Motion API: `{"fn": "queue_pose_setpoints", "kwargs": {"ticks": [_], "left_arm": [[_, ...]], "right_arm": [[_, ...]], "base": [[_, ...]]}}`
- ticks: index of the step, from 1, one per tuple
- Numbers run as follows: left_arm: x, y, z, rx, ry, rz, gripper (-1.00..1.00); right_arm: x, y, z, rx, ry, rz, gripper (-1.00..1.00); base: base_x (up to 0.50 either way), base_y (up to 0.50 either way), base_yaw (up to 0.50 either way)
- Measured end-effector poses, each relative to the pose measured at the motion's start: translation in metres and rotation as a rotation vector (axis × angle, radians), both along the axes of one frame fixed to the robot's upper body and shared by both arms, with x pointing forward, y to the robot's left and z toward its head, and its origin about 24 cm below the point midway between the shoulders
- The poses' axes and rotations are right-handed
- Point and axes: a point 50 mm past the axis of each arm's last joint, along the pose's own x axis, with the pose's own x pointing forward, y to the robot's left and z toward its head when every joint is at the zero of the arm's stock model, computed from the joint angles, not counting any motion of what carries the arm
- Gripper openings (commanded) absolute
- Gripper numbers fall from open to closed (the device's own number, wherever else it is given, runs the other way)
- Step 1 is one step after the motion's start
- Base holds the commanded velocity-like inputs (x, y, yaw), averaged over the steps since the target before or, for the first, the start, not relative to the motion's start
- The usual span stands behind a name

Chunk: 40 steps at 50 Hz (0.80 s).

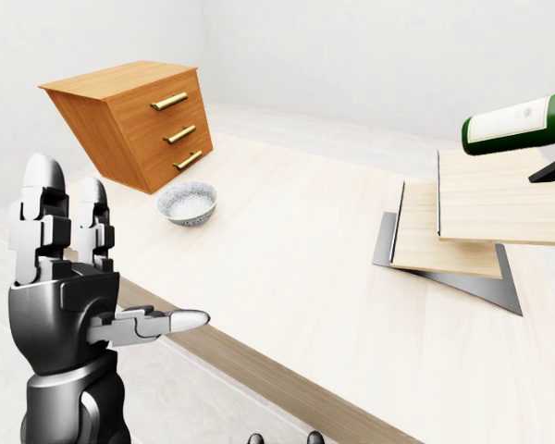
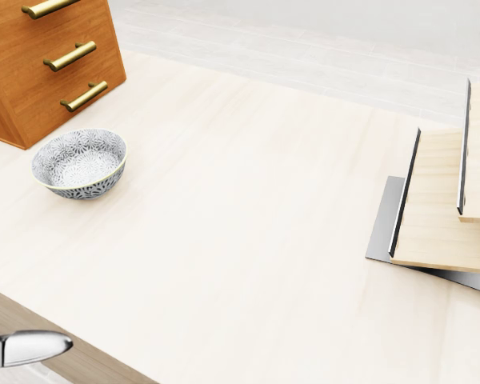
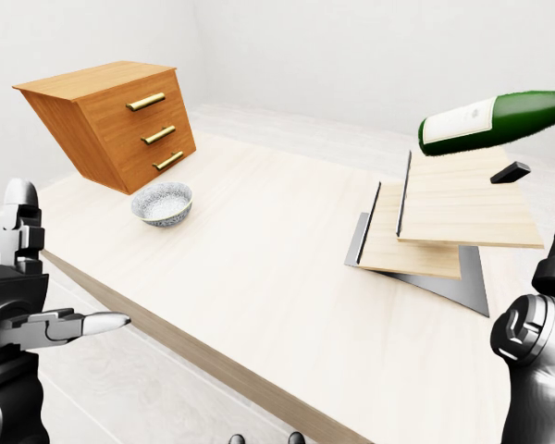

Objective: Put the wine bottle on the wine rack.

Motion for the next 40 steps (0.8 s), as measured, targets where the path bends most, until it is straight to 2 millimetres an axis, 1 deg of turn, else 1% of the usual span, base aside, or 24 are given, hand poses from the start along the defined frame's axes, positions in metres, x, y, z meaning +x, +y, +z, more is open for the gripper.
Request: {"fn": "queue_pose_setpoints", "kwargs": {"ticks": [13, 26, 40], "left_arm": [[0.001, 0.0, 0.0, -0.002, -0.002, -0.001, 1.0], [0.001, -0.001, 0.0, -0.005, -0.002, -0.003, 1.0], [0.003, -0.002, 0.0, -0.007, 0.0, -0.01, 1.0]], "right_arm": [[-0.003, -0.008, -0.021, 0.025, 0.044, -0.002, -1.0], [-0.006, -0.012, -0.034, 0.039, 0.059, -0.001, -1.0], [-0.005, -0.016, -0.054, 0.043, 0.125, -0.002, -1.0]], "base": [[0.0, 0.0, 0.0], [0.0, 0.0, 0.0], [0.0, 0.0, 0.0]]}}
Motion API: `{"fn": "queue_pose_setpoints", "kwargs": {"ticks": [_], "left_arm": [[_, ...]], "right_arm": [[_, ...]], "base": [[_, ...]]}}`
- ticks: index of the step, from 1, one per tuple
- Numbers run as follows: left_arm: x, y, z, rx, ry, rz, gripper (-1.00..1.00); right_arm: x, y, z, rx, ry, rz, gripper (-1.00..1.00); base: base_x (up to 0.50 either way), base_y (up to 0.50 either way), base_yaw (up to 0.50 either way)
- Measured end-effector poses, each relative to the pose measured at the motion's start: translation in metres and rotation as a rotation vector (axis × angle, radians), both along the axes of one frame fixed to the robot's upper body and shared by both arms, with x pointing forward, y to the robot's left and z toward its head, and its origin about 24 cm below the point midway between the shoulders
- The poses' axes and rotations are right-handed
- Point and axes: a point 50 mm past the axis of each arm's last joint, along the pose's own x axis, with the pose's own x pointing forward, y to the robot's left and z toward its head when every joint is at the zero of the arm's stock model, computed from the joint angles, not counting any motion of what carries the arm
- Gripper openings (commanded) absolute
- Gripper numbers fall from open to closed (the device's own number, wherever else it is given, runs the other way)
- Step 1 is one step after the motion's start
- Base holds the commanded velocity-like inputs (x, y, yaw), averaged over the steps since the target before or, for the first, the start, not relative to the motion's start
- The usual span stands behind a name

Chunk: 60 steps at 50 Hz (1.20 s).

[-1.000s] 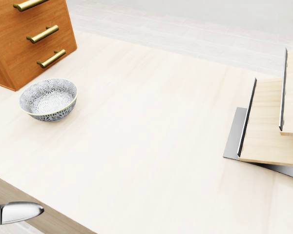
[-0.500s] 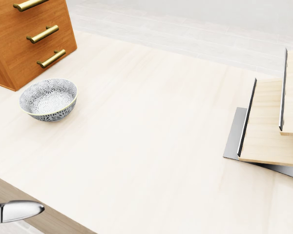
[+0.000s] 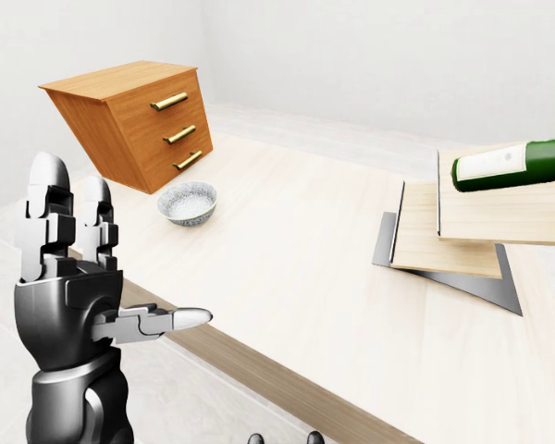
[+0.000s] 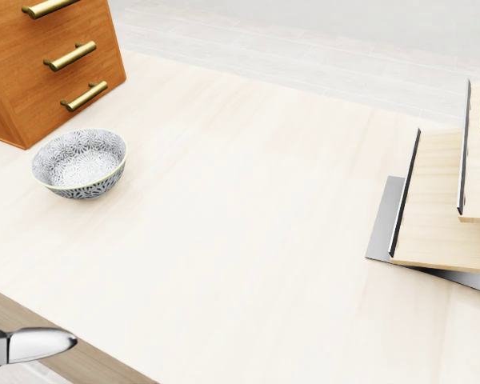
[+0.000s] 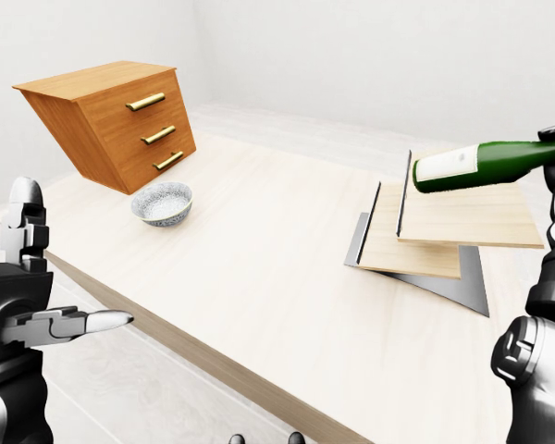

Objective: Put the wine bottle on the wine rack.

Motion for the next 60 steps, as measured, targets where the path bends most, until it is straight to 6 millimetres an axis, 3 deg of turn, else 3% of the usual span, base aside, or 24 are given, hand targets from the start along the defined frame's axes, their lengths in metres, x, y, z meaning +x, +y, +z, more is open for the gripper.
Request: {"fn": "queue_pose_setpoints", "kwargs": {"ticks": [30, 60], "left_arm": [[0.001, 0.0, -0.003, -0.005, 0.014, -0.003, 1.0], [0.001, 0.0, -0.004, -0.004, 0.02, -0.005, 1.0]], "right_arm": [[0.009, 0.007, -0.022, 0.02, 0.038, 0.045, -1.0], [0.006, 0.004, -0.028, 0.034, 0.006, 0.056, -1.0]], "base": [[0.0, 0.0, 0.0], [0.0, 0.0, 0.0]]}}
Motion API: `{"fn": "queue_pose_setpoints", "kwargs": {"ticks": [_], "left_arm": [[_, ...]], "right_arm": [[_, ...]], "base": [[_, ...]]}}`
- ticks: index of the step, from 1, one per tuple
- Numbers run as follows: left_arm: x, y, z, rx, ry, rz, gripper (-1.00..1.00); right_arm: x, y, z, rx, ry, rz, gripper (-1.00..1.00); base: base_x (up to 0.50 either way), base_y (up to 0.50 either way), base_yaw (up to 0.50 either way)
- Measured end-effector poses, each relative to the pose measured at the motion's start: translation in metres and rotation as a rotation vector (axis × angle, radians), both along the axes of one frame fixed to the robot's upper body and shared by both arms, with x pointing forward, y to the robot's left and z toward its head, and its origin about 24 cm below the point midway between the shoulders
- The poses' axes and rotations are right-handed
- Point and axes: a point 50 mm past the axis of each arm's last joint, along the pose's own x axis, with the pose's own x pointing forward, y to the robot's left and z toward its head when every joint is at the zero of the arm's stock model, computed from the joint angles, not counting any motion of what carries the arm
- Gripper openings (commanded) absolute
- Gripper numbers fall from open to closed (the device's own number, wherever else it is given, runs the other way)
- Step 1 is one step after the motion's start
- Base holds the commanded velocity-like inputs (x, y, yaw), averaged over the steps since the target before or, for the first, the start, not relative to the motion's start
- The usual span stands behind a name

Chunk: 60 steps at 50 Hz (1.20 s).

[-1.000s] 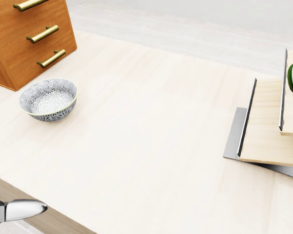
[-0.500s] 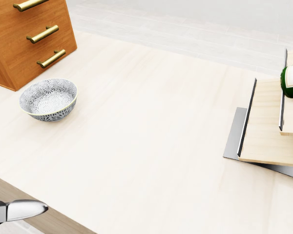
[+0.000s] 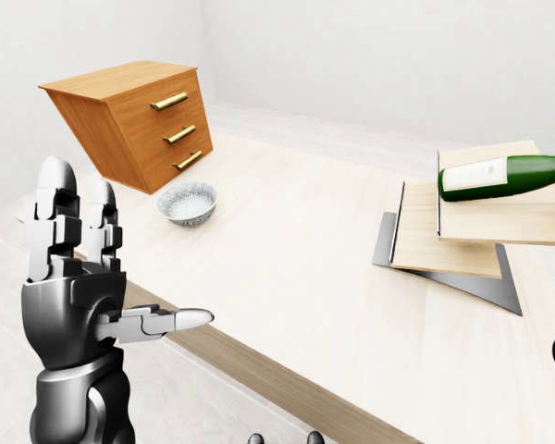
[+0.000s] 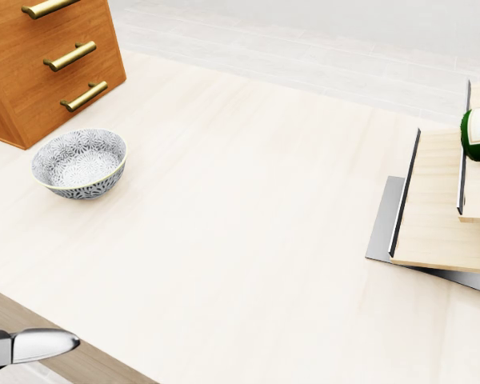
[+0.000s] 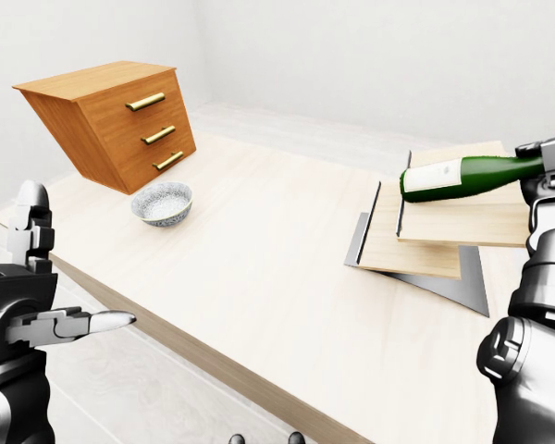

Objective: Put the wine bottle on the wine rack.

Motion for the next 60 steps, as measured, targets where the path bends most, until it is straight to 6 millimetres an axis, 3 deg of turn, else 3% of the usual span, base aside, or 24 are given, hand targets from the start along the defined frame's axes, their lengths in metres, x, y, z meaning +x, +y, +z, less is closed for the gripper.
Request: {"fn": "queue_pose_setpoints", "kwargs": {"ticks": [37, 56, 59, 60], "left_arm": [[0.0, 0.001, -0.001, -0.003, 0.004, 0.001, 1.0], [0.001, 0.001, -0.002, -0.004, 0.01, -0.001, 1.0], [0.001, 0.001, -0.003, -0.004, 0.013, -0.001, 1.0], [0.001, 0.001, -0.003, -0.004, 0.014, -0.001, 1.0]], "right_arm": [[0.001, 0.001, 0.0, -0.016, -0.007, 0.007, -1.0], [0.0, 0.001, -0.008, -0.026, 0.064, -0.017, -0.65], [0.0, 0.0, -0.009, -0.029, 0.072, -0.018, -0.33], [-0.001, 0.0, -0.01, -0.03, 0.074, -0.019, -0.33]], "base": [[0.0, 0.0, 0.0], [0.0, 0.0, 0.0], [0.0, 0.0, 0.0], [0.0, 0.0, 0.0]]}}
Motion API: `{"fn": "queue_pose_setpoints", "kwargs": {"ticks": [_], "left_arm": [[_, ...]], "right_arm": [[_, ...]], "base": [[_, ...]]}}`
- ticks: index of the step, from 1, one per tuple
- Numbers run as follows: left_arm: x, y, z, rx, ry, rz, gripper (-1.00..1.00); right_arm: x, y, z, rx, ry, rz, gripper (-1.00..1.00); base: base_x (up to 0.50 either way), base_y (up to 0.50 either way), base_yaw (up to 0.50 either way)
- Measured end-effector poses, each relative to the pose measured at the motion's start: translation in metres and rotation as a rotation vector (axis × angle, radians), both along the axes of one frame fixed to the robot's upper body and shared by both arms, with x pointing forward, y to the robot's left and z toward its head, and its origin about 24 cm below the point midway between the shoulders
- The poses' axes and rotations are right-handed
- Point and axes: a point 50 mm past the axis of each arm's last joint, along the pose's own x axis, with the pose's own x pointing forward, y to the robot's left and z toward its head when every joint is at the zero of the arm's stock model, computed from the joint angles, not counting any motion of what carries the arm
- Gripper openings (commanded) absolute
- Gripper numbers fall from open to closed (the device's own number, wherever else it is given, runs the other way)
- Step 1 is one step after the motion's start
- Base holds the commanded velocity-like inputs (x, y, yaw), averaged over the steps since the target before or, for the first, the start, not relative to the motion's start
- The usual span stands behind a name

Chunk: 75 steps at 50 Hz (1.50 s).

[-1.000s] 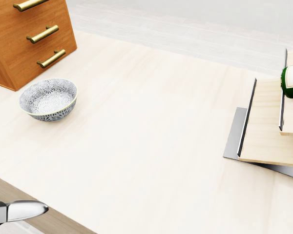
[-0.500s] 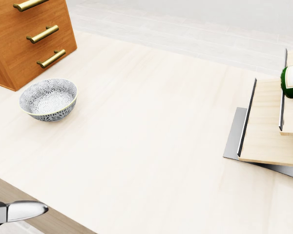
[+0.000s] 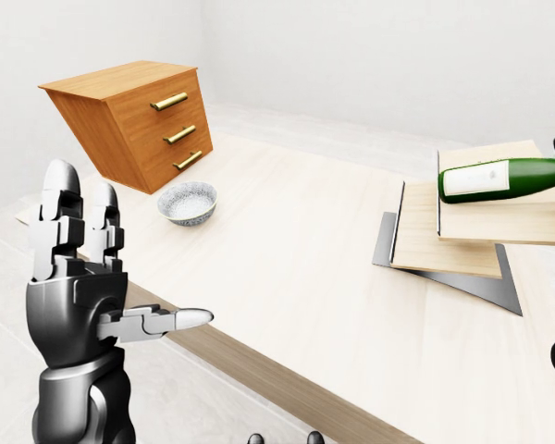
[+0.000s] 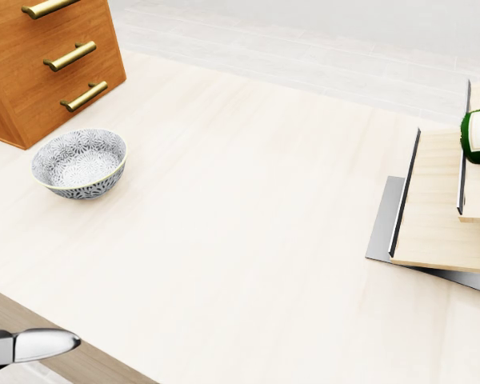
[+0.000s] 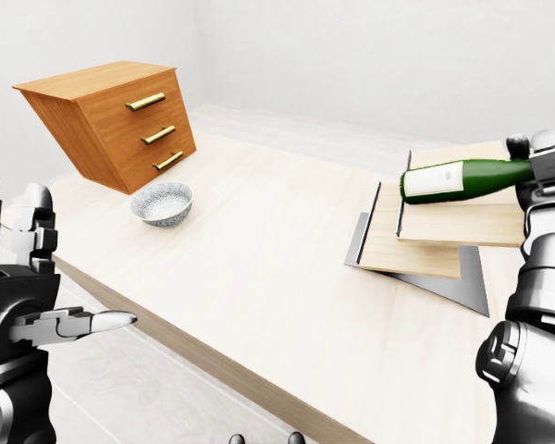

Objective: Put the wine bottle on the wine rack.

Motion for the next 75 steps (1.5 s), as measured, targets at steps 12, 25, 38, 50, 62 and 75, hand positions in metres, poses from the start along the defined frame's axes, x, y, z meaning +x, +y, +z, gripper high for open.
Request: {"fn": "queue_pose_setpoints", "kwargs": {"ticks": [12, 25, 38, 50, 62, 75], "left_arm": [[0.002, -0.001, -0.002, -0.002, 0.011, -0.003, 1.0], [0.003, -0.001, -0.004, -0.004, 0.02, -0.007, 1.0], [0.004, -0.002, -0.006, -0.006, 0.03, -0.011, 1.0], [0.004, -0.003, -0.006, -0.007, 0.031, -0.014, 1.0], [0.004, -0.004, -0.005, -0.005, 0.027, -0.016, 1.0], [0.004, -0.004, -0.005, -0.003, 0.024, -0.017, 1.0]], "right_arm": [[-0.004, -0.003, 0.0, -0.007, 0.005, -0.013, 0.04], [-0.009, -0.007, 0.003, -0.019, -0.001, -0.026, 0.17], [-0.016, -0.012, 0.009, -0.028, -0.023, -0.045, 0.71], [-0.024, -0.018, 0.01, -0.036, -0.025, -0.064, 1.0], [-0.028, -0.02, 0.002, -0.044, -0.005, -0.066, 1.0], [-0.033, -0.023, -0.009, -0.047, 0.015, -0.068, 1.0]], "base": [[0.0, 0.0, 0.0], [0.0, 0.0, 0.0], [0.0, 0.0, 0.0], [0.0, 0.0, 0.0], [0.0, 0.0, 0.0], [0.0, 0.0, 0.0]]}}
